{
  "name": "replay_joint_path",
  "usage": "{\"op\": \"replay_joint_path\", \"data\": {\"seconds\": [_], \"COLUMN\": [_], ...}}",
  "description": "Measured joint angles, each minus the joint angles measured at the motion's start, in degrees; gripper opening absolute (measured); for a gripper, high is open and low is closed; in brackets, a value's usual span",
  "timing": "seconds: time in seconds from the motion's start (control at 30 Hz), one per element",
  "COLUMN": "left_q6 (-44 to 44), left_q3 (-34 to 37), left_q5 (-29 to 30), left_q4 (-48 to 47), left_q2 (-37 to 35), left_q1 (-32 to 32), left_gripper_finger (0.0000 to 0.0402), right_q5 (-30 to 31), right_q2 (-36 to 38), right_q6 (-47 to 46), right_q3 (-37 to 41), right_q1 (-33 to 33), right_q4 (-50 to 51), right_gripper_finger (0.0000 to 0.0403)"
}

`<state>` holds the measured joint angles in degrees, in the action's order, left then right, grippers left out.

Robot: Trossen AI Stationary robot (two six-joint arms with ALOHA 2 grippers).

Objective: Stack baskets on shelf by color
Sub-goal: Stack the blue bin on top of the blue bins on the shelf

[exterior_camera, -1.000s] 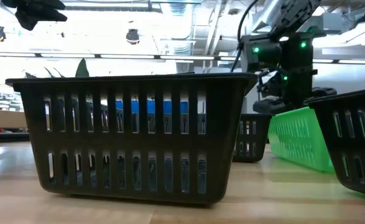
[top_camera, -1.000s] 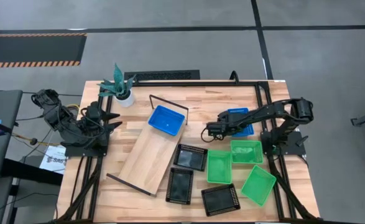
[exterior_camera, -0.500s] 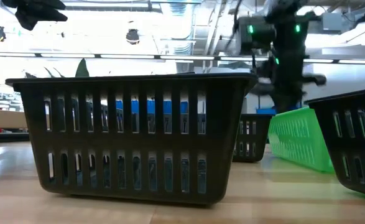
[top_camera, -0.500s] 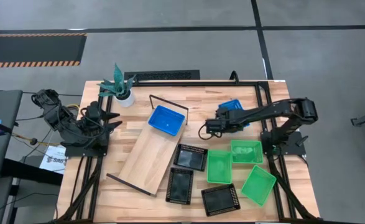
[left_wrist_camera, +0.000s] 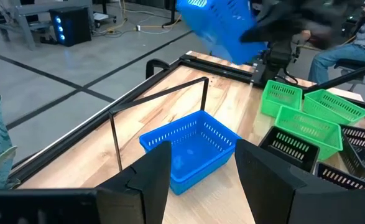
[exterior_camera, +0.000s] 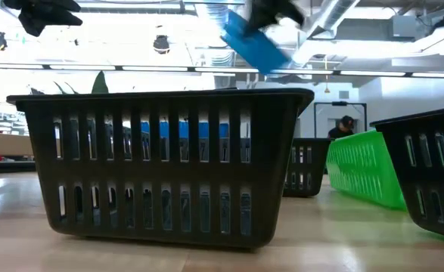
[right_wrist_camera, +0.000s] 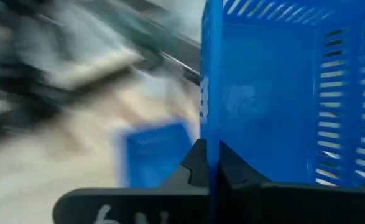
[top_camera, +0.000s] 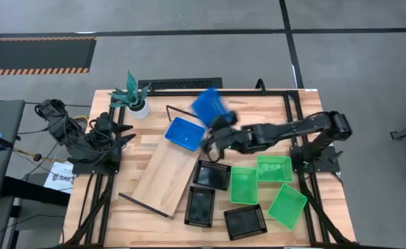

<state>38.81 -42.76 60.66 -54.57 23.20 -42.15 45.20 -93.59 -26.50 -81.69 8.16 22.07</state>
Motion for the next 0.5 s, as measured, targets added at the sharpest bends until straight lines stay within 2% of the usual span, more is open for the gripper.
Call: {"op": "replay_joint_path", "data": {"seconds": [0.13,0.33,0.5], "left_q6": [0.0,0.0,0.0], "left_q3": [0.0,0.0,0.0], "left_q5": [0.0,-0.2,-0.4], "left_q4": [-0.1,0.0,-0.1], "left_q2": [0.0,0.0,-0.1], "left_q1": [0.0,0.0,0.0], "left_gripper_finger": [0.0169,0.0169,0.0169], "right_q5": [-1.9,-3.4,-6.4], "right_q2": [-5.9,-17.5,-25.4], "right_q6": [10.4,18.0,20.9], "right_q3": [-5.8,-17.3,-27.2], "right_q1": [1.8,2.6,1.8], "right_q4": [-6.0,-2.2,5.8], "right_gripper_finger": [0.0005,0.0007,0.0008]}}
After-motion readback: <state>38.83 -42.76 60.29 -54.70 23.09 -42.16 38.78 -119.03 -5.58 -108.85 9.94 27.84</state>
